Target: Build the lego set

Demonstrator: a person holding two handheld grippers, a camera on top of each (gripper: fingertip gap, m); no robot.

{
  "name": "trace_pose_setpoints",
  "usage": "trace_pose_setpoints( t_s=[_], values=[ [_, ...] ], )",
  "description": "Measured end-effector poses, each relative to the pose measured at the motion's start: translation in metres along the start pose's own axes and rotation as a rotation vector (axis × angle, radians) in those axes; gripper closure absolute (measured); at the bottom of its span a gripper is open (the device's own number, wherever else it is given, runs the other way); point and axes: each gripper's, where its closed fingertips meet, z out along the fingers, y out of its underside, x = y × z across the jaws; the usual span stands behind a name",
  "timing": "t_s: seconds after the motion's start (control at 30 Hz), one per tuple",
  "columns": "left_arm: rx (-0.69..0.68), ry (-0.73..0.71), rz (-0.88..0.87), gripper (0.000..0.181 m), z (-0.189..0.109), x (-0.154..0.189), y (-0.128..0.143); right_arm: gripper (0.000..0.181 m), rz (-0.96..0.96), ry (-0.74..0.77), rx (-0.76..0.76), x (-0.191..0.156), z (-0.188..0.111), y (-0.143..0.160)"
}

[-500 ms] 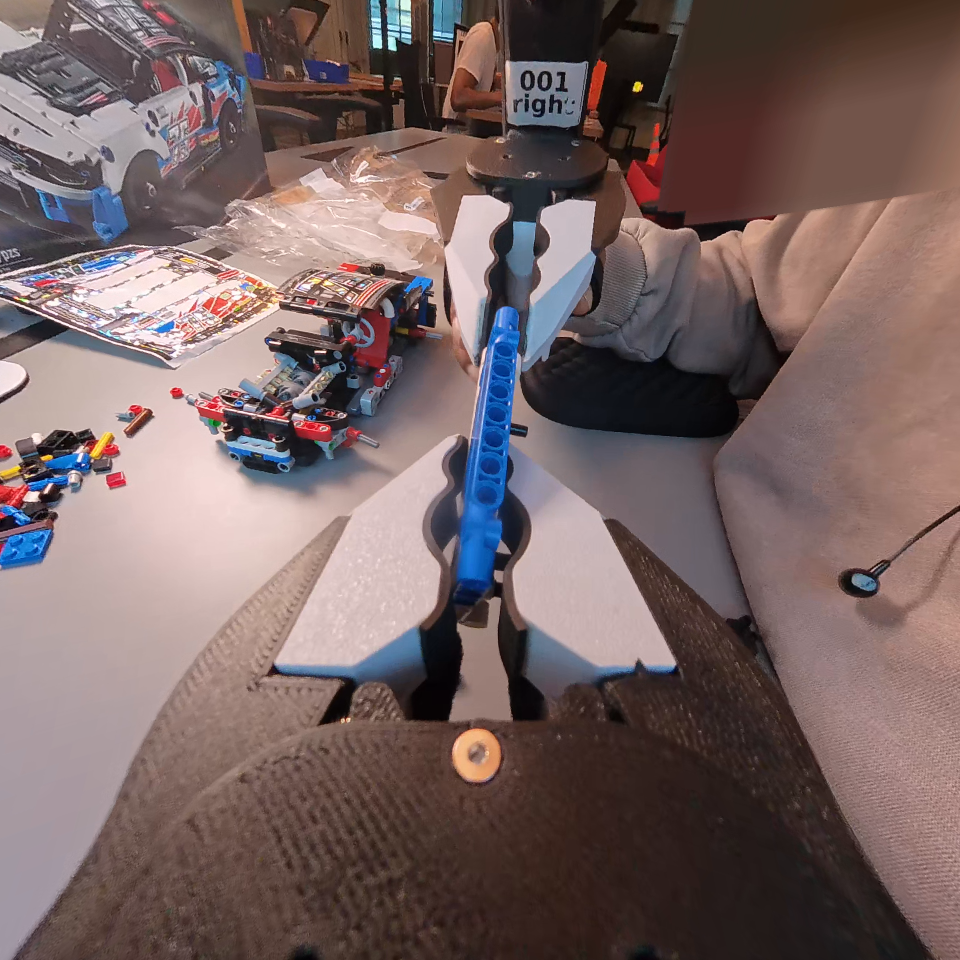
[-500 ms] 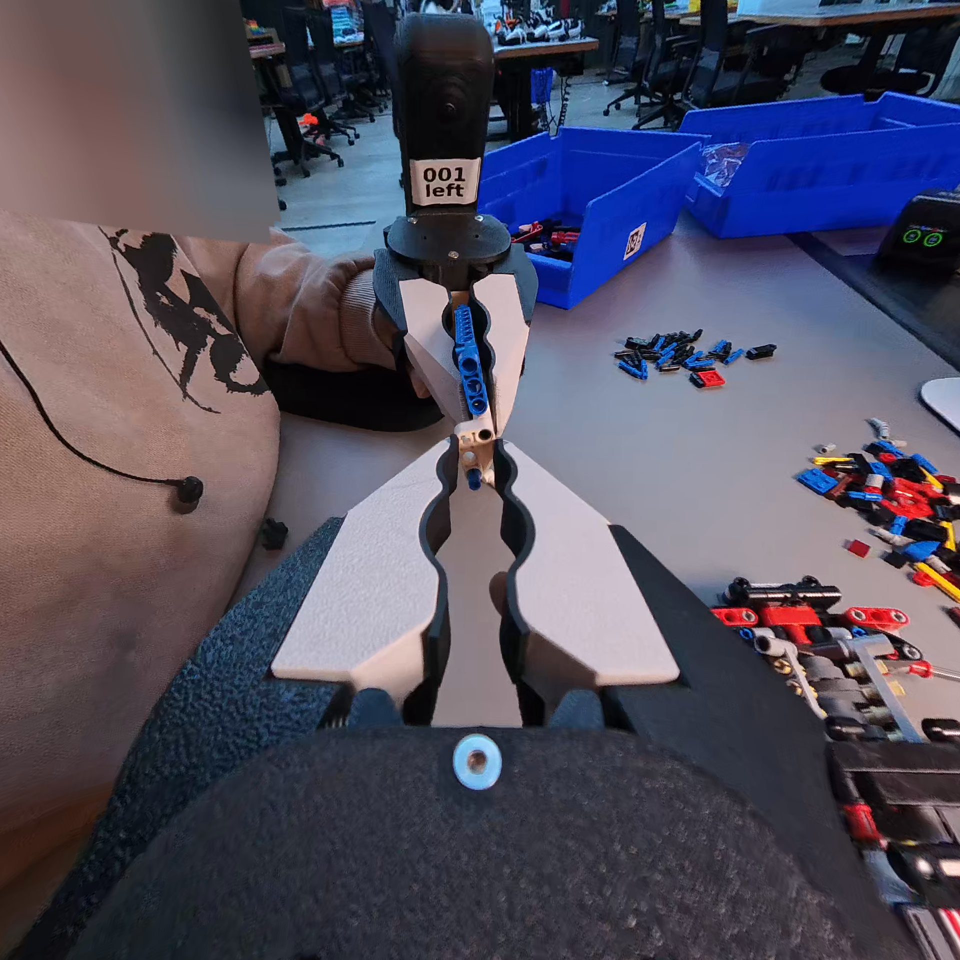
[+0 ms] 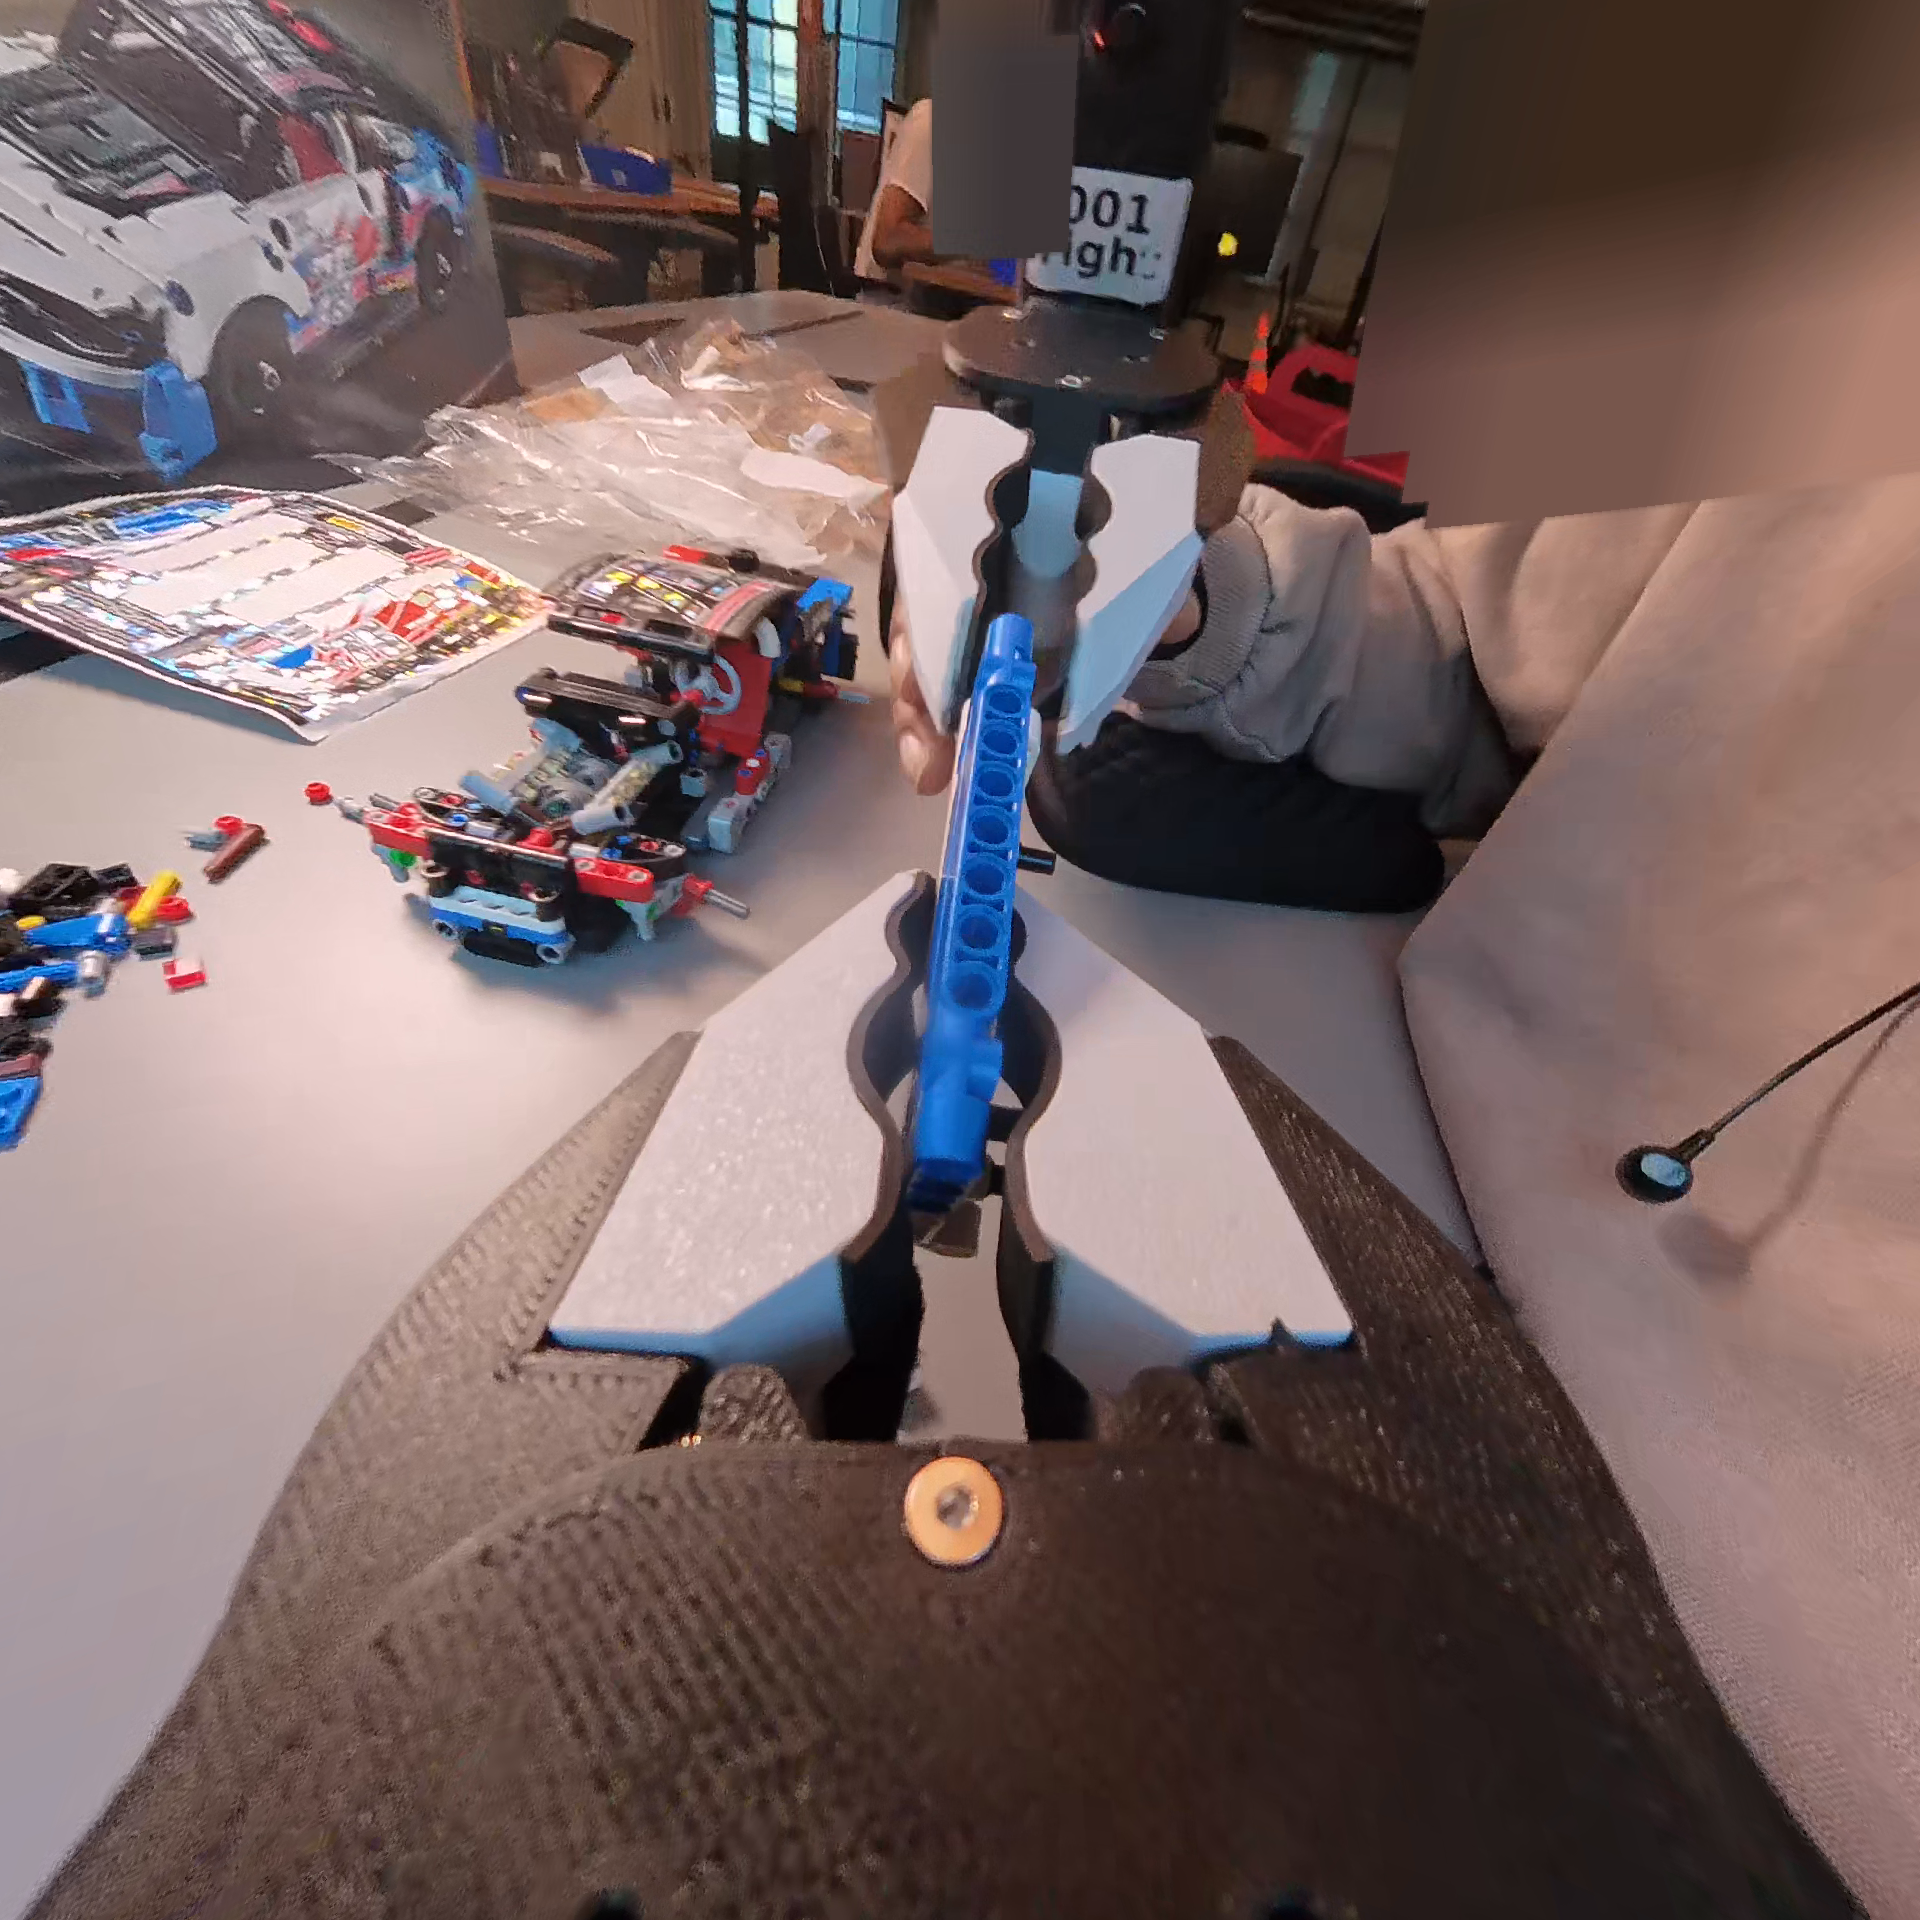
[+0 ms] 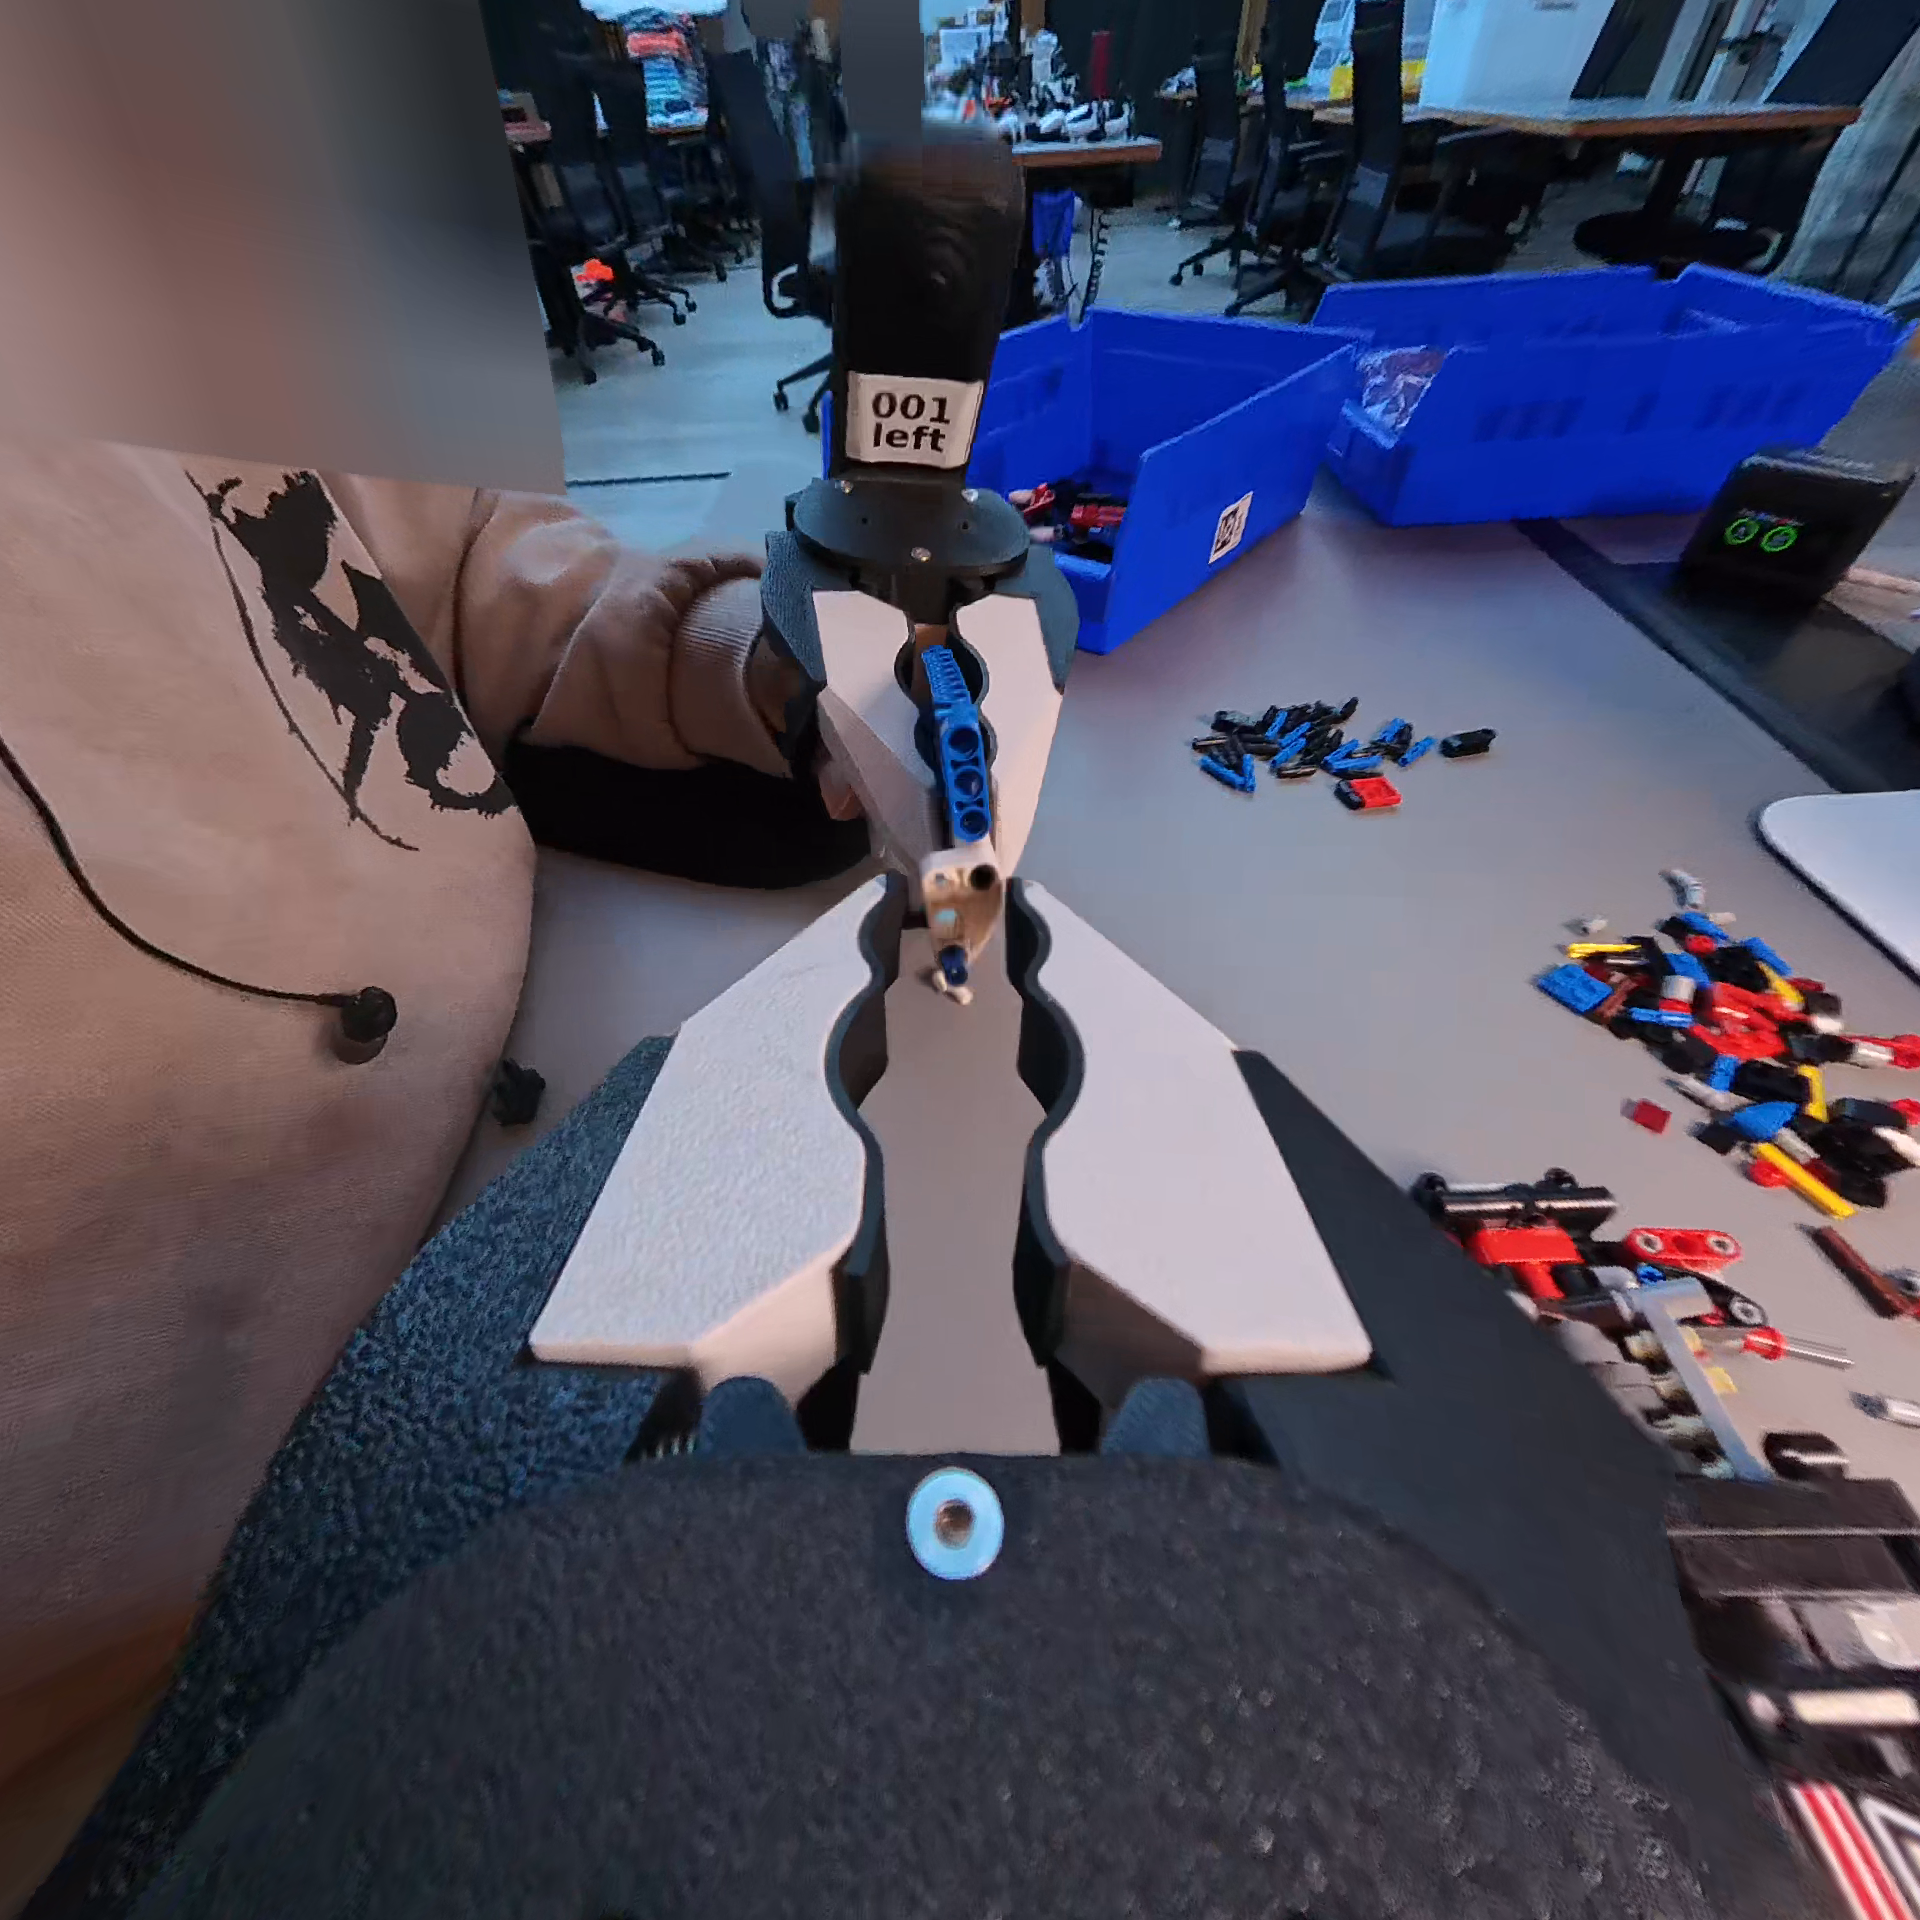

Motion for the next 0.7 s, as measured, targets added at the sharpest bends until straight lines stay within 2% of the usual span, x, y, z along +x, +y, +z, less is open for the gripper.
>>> trace_pose_setpoints(
  t_s=[0.07,0.43,0.5,0.7],
  values=[
    [0.039,-0.007,-0.018,0.175,-0.005,-0.002,-0.006,0.156,0.004,0.009,0.020,0.002,-0.007,-0.005],
    [0.056,0.008,-0.001,0.174,-0.002,0.010,-0.010,0.157,-0.058,0.019,-0.014,-0.010,0.005,-0.004],
    [0.048,0.023,0.006,0.174,0.002,0.015,-0.010,0.168,-0.057,0.008,-0.021,-0.012,0.006,-0.002],
    [0.022,0.042,0.017,0.174,0.001,0.018,-0.005,0.169,-0.037,-0.048,-0.024,-0.016,0.007,0.002]
  ],
)
